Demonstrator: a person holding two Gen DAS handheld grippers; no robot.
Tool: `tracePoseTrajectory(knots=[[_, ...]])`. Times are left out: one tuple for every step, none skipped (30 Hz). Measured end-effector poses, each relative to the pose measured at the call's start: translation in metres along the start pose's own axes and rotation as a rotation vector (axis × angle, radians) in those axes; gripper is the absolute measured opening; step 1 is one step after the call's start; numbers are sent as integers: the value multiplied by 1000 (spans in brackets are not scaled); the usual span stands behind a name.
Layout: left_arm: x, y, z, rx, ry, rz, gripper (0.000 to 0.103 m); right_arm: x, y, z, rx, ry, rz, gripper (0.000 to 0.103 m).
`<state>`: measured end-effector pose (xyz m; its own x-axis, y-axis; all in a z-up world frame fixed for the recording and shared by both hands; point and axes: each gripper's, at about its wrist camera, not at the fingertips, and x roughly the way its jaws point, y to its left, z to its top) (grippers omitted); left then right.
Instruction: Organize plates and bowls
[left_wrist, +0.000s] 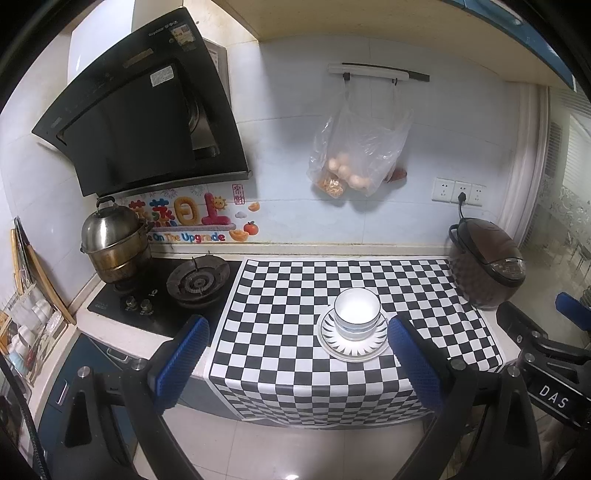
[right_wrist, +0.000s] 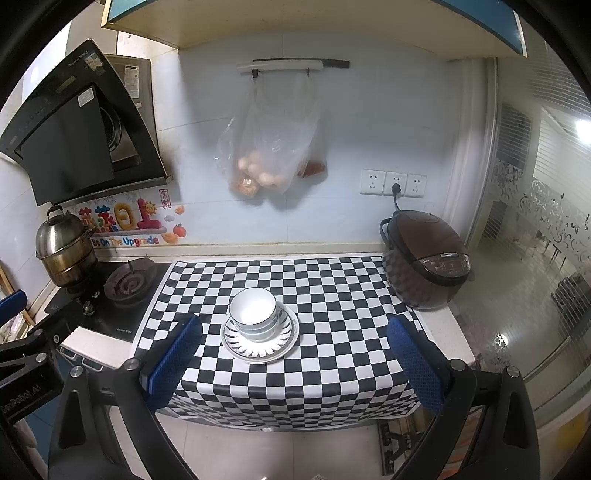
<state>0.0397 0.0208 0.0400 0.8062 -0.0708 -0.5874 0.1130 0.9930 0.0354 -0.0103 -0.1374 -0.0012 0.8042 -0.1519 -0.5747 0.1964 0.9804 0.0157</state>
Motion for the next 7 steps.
tracePoseTrajectory(knots=[[0, 0, 0, 1, -2, 3, 99, 0, 1, 1, -1, -1, 0, 102], [0, 0, 0, 3, -4, 8, 99, 0, 0, 1, -1, -1, 1, 102], [0, -1, 0, 5, -7, 10, 99, 0, 1, 1, -1, -1, 1, 102], [0, -1, 0, 6, -7, 9, 99, 0, 0, 0, -3, -3, -1, 102], [0, -1, 0, 5, -6, 7, 99, 1, -1, 0, -3, -3, 0, 102], [0, -1, 0, 6, -7, 6, 99, 1, 0, 1, -3, -2, 0, 102], [0, -1, 0, 5, -8, 6, 99, 2, 0, 0, -5, -1, -1, 102]])
